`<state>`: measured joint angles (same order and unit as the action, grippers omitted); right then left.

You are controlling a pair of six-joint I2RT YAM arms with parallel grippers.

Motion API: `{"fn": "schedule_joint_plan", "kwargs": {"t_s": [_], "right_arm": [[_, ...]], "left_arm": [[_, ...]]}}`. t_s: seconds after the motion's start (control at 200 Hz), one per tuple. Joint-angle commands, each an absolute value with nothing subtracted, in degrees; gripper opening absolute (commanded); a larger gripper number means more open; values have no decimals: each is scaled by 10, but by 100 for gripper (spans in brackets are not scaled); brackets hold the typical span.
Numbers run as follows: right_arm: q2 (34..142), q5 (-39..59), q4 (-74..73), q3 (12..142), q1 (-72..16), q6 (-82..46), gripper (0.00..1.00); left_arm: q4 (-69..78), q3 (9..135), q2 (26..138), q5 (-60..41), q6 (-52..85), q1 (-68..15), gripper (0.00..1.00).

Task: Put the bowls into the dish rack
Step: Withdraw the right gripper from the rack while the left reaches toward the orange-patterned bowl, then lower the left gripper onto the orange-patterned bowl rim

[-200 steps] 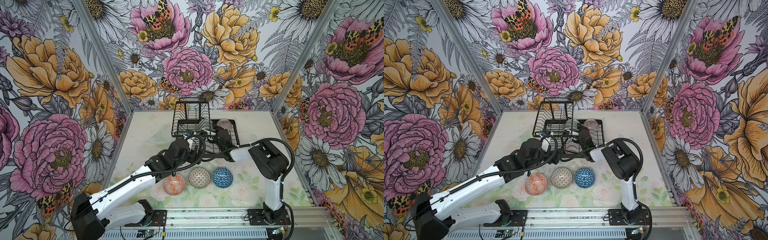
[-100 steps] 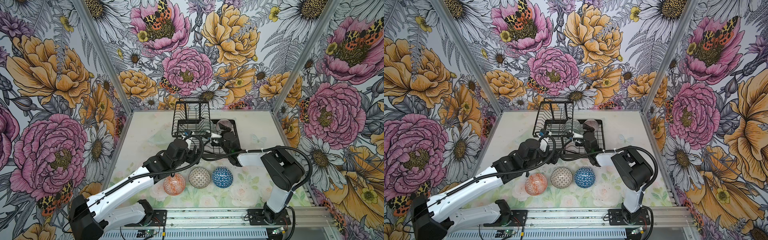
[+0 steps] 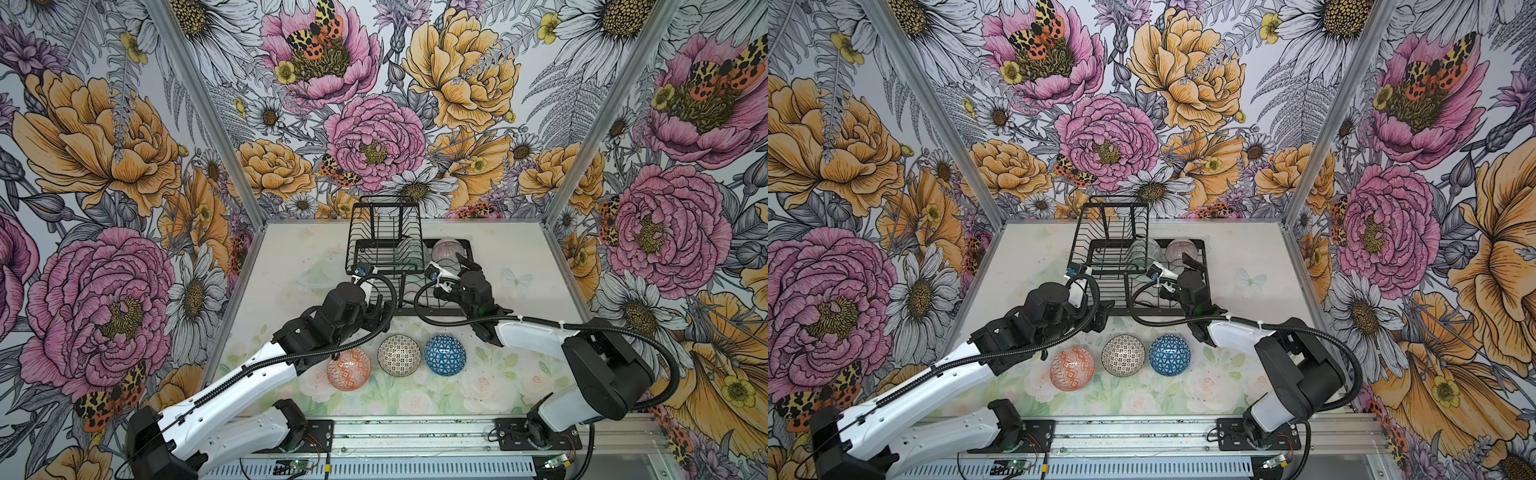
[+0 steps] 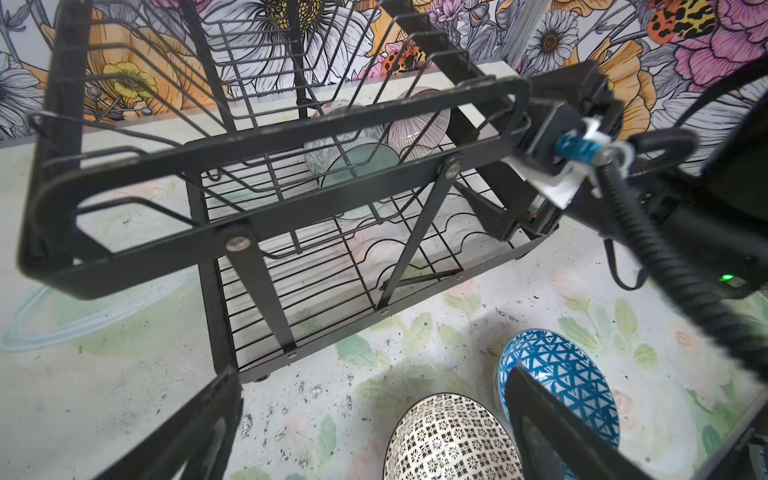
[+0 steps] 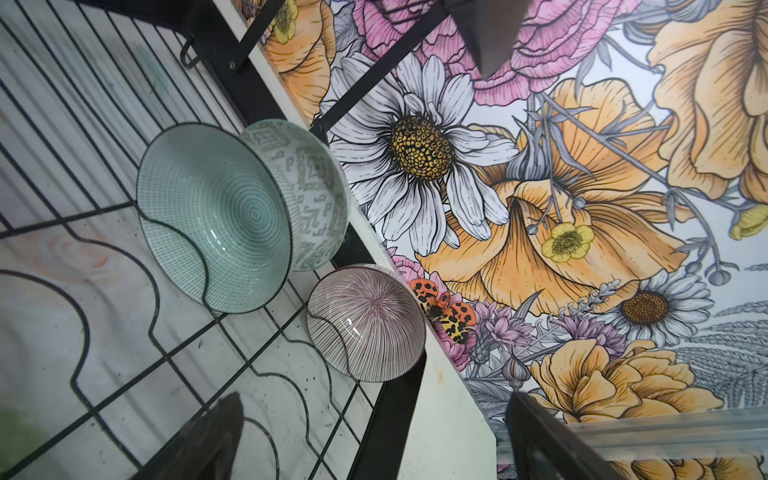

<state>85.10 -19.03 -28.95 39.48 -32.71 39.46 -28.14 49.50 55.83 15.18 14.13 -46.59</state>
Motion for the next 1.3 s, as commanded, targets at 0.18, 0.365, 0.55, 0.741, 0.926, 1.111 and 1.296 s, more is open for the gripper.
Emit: {"fn": "schedule_joint_plan", "kwargs": {"t_s": [0.18, 0.365, 0.55, 0.741, 0.926, 1.111, 1.296], "right_arm": [[722, -172, -11, 465, -333, 162, 99], [716, -139, 85, 528, -333, 78, 99], [751, -123, 143, 585, -332, 41, 100], [763, -96, 165, 608, -325, 17, 99], [759, -80, 169, 606, -313, 9, 99], [759, -73, 168, 598, -296, -2, 99], [762, -61, 169, 597, -289, -5, 100]], "left_arm": [[-372, 454, 486, 213, 213, -457, 99], [-434, 428, 437, 219, 266, -447, 99], [-469, 388, 407, 228, 331, -447, 99], [-486, 352, 446, 243, 413, -439, 99], [-486, 322, 457, 237, 449, -439, 99], [-484, 287, 454, 221, 483, -443, 99], [-485, 269, 455, 226, 522, -476, 97]]}}
